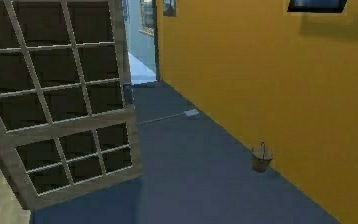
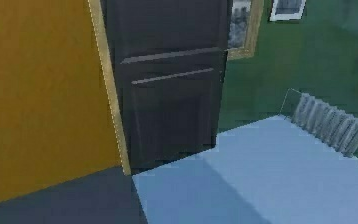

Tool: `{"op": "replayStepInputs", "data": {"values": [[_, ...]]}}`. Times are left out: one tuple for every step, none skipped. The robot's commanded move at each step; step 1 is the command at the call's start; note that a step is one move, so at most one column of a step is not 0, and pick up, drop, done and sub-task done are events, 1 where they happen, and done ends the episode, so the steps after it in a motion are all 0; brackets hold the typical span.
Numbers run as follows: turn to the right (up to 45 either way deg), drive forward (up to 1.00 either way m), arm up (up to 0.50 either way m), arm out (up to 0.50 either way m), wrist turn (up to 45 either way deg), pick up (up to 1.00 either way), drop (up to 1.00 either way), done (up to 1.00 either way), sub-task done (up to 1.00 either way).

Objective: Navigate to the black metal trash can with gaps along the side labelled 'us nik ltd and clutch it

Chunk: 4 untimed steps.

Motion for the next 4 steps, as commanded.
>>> {"op": "replayStepInputs", "data": {"values": [[0.0, 0.05, 0.00, 0.00, 0.0, 0.00, 0.00, 0.00, 0.00], [42.0, 0.00, 0.00, 0.00, 0.0, 0.00, 0.00, 0.00, 0.00], [0.0, 0.25, 0.00, 0.00, 0.0, 0.00, 0.00, 0.00, 0.00], [45.0, 0.00, 0.00, 0.00, 0.0, 0.00, 0.00, 0.00, 0.00]]}}
